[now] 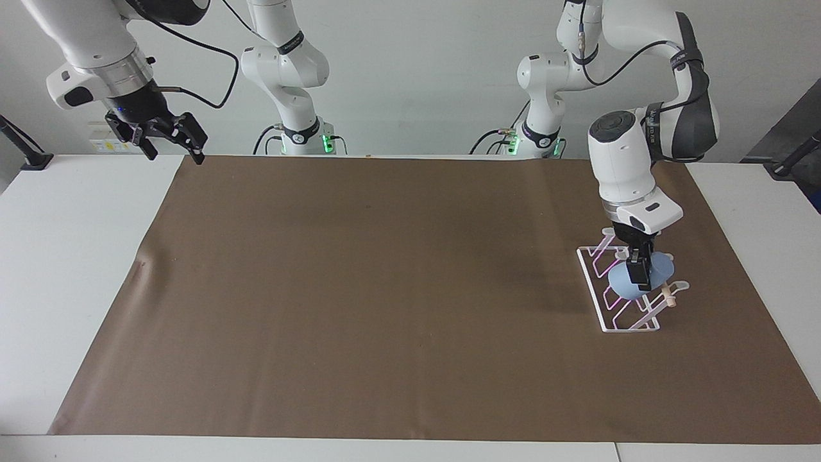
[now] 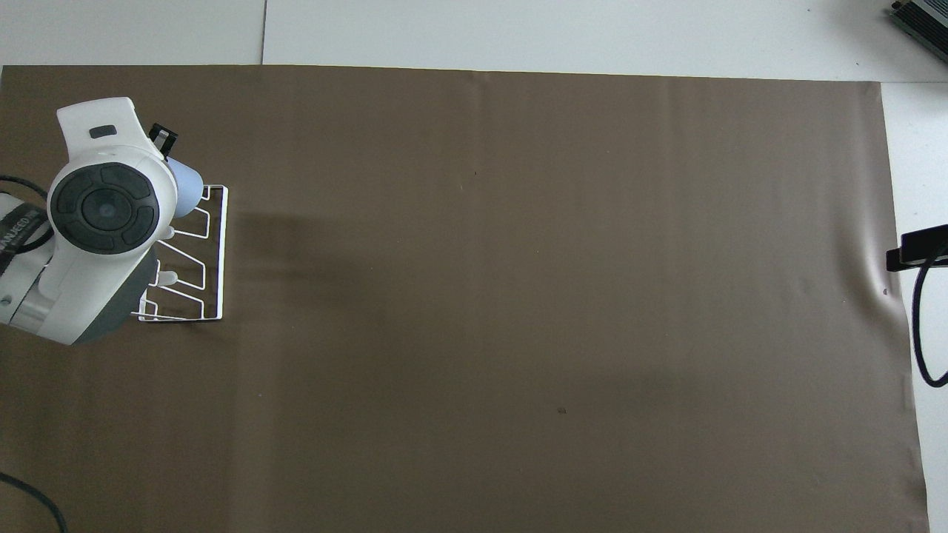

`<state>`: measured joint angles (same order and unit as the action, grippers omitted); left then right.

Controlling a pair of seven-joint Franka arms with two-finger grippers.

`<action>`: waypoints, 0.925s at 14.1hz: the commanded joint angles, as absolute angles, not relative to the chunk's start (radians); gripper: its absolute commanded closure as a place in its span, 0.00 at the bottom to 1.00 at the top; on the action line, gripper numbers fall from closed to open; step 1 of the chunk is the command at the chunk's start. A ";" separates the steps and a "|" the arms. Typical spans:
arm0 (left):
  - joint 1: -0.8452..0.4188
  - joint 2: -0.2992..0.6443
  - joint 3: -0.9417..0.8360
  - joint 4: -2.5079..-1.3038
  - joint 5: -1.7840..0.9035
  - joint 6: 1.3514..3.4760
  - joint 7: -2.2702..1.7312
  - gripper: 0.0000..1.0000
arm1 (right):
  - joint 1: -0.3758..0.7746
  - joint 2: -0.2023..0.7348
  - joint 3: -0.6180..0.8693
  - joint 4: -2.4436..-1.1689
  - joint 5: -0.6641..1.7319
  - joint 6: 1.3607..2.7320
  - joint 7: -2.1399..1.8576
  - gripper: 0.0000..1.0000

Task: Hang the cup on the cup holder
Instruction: 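Lower the cup onto a rack hook with the left gripper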

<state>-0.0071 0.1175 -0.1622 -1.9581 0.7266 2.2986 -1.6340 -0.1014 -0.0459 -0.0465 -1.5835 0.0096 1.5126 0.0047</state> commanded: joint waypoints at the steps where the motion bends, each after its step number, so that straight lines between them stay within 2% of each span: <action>1: 0.008 0.095 -0.169 -2.002 0.758 2.333 -1.661 1.00 | -0.088 -0.046 -0.043 -1.583 -0.003 1.505 0.092 0.00; 5: 0.006 0.104 -0.169 -2.022 0.802 2.364 -1.716 1.00 | -0.083 -0.052 -0.026 -1.600 -0.050 1.552 0.078 0.00; 6: 0.006 0.104 -0.169 -2.028 0.802 2.368 -1.717 0.77 | -0.062 -0.055 -0.014 -1.608 -0.076 1.568 0.072 0.00; 8: 0.006 0.103 -0.169 -2.028 0.802 2.368 -1.717 0.46 | -0.038 -0.055 -0.014 -1.609 -0.100 1.594 0.069 0.00; 9: 0.006 0.103 -0.169 -2.028 0.802 2.367 -1.717 0.34 | -0.038 -0.054 -0.014 -1.608 -0.091 1.585 0.068 0.00; 12: 0.000 0.103 -0.169 -2.025 0.802 2.356 -1.715 0.10 | -0.048 -0.052 -0.015 -1.602 -0.038 1.560 0.068 0.00; 13: -0.003 0.103 -0.169 -2.023 0.802 2.353 -1.715 0.09 | -0.051 -0.052 -0.017 -1.601 -0.035 1.552 0.067 0.00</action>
<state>-0.0063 0.1184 -0.1646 -2.0005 0.7764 2.3418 -1.6928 -0.0336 -0.0438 -0.0192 -1.5896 -0.0606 1.5629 0.0673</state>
